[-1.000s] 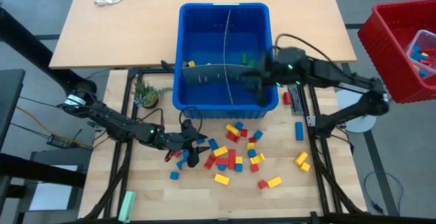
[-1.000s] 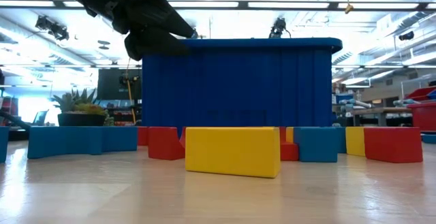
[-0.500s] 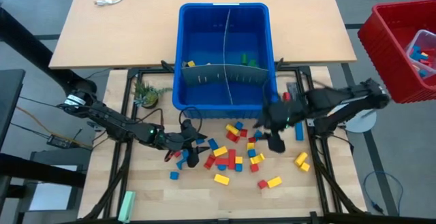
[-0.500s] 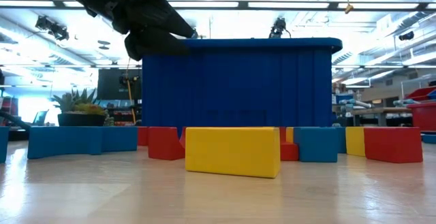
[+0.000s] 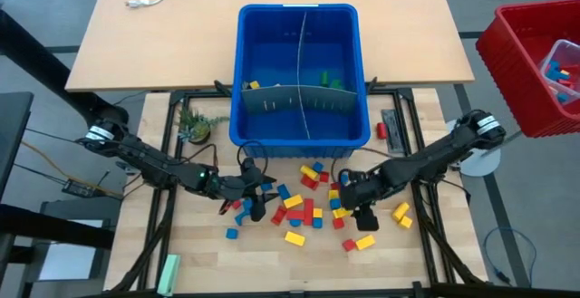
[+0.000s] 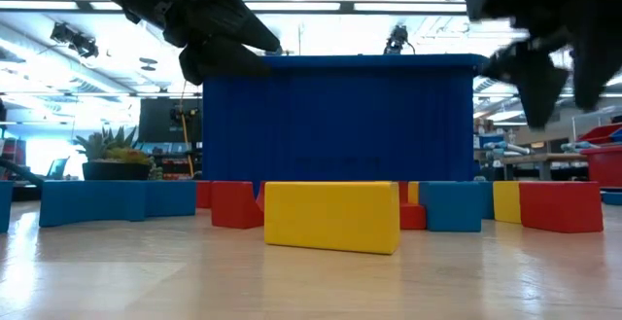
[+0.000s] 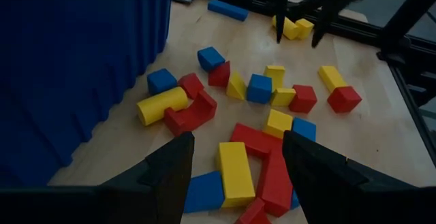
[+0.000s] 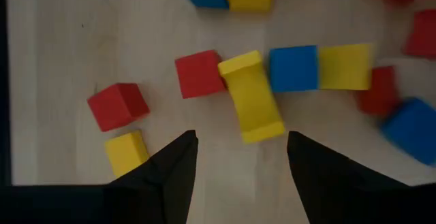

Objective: Sort blocks
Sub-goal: Put the yellow block with the other yellow blocks into the blue bin

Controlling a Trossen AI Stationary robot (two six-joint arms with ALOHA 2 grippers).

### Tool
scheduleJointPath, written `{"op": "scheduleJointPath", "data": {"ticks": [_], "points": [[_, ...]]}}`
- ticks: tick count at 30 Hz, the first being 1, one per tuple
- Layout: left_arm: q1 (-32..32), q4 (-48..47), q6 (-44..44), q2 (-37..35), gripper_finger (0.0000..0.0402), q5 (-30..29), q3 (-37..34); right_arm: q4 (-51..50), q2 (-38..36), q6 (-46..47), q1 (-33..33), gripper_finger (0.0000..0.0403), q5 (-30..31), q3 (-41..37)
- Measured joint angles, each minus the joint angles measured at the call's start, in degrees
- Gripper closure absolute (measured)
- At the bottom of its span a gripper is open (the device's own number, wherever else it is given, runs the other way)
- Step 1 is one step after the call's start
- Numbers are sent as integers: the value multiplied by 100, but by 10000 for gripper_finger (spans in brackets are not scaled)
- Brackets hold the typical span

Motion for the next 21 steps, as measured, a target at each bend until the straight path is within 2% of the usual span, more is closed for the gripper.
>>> {"op": "scheduleJointPath", "data": {"ticks": [4, 8, 11, 16, 21], "points": [[-1, 2, -2, 0, 168, 0, 0, 597, 155, -27, 97, 167, 128, -309], [0, 0, -2, 0, 168, -2, 0, 719, 250, -269, 122, 150, 569, -501], [0, 2, -2, 0, 168, -20, 0, 889, 277, -330, 122, 143, 614, -717], [0, -3, -2, 0, 168, -44, 0, 1378, 485, -476, 120, 143, 660, -1037], [-1, -3, -2, 0, 168, -48, 0, 1711, 749, -578, 120, 160, 662, -1088]]}}
